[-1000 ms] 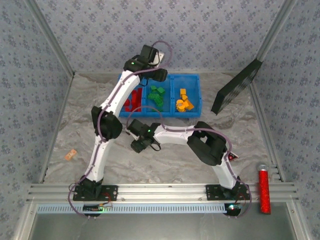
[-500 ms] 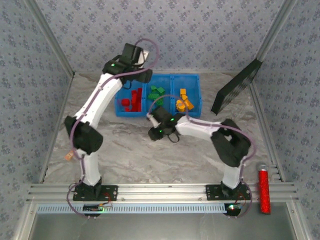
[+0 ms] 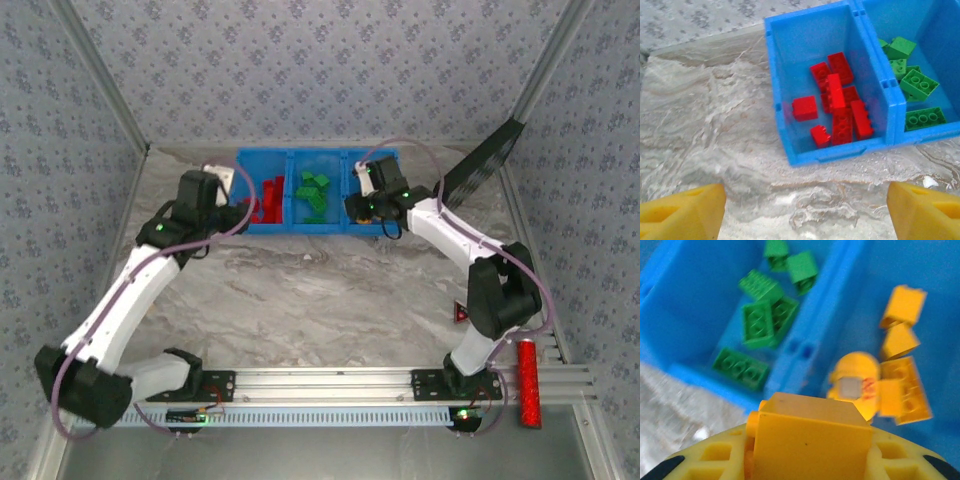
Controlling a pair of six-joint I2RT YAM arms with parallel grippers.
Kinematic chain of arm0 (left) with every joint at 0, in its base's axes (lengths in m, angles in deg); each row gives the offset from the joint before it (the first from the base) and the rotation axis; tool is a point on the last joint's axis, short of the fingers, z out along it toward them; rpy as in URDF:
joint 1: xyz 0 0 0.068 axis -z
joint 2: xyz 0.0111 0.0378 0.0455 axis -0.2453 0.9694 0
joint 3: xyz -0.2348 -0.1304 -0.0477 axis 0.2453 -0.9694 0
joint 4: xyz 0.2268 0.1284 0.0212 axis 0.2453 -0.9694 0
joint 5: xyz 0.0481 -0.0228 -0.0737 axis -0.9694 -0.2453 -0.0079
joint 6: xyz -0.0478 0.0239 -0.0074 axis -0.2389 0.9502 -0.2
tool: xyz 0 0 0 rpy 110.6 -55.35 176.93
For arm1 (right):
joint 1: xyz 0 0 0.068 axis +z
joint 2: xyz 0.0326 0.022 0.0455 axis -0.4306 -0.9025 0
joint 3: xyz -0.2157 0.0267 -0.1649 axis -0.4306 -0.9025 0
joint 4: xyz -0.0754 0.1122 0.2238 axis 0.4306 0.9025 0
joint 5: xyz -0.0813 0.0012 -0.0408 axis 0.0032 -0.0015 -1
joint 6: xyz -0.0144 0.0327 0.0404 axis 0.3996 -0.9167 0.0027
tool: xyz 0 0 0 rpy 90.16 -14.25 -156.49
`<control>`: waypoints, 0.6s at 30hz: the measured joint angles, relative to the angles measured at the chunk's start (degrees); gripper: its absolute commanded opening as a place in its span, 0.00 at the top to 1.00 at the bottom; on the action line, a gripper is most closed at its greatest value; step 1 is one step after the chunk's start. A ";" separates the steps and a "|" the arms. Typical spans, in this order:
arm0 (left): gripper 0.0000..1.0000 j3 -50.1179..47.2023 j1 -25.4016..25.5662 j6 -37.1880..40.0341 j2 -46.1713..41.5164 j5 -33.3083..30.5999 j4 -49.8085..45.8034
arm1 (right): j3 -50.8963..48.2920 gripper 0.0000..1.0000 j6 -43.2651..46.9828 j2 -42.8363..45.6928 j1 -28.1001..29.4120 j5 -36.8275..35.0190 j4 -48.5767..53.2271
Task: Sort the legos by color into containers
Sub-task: Place the lego in the container.
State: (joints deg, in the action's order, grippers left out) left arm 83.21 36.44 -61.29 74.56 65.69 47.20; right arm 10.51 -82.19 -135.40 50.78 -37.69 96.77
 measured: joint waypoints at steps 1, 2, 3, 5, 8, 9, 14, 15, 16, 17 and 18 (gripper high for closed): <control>0.14 -1.53 -0.48 -0.22 -2.08 -0.15 0.02 | 1.09 0.69 0.11 -1.03 -1.16 -0.79 -0.37; 0.14 -2.71 -0.96 -0.42 -3.87 -0.35 -0.28 | 2.43 0.69 0.22 -2.36 -2.19 -1.64 -0.61; 0.13 -3.48 -1.31 -0.50 -5.11 -0.57 -0.55 | 3.76 0.69 0.22 -3.76 -2.99 -2.29 -0.63; 0.13 -4.66 -1.75 -1.09 -7.06 -0.74 -1.44 | 7.87 0.69 0.24 -7.87 -4.61 -3.74 -0.44; 0.12 -6.40 -2.01 -2.23 -9.14 -0.68 -2.32 | 14.45 0.68 0.26 -14.45 -5.77 -5.75 0.42; 0.12 -6.88 -1.99 -2.60 -9.66 -0.55 -2.69 | 16.24 0.68 0.39 -16.31 -5.92 -6.21 0.76; 0.11 -8.59 -2.01 -4.33 -11.02 -0.55 -5.09 | 25.66 0.65 0.66 -25.57 -6.27 -8.66 4.17; 0.11 -8.76 -2.01 -4.57 -11.08 -0.52 -5.57 | 27.17 0.64 0.66 -26.93 -6.38 -8.98 4.94; 0.11 -9.03 -2.01 -4.85 -11.26 -0.52 -6.05 | 28.74 0.62 0.66 -28.24 -6.51 -9.20 5.73; 0.10 -9.20 -2.01 -5.07 -11.39 -0.52 -6.64 | 29.94 0.60 0.63 -29.31 -6.69 -9.38 6.38; 0.09 -9.33 -2.01 -5.31 -11.61 -0.52 -7.04 | 30.88 0.58 0.63 -30.10 -6.84 -9.53 6.95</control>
State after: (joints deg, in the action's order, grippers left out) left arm 73.88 34.43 -66.60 62.95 65.16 40.16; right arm 41.40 -81.55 -165.50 43.94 -47.22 103.72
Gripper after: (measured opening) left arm 0.898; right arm 0.406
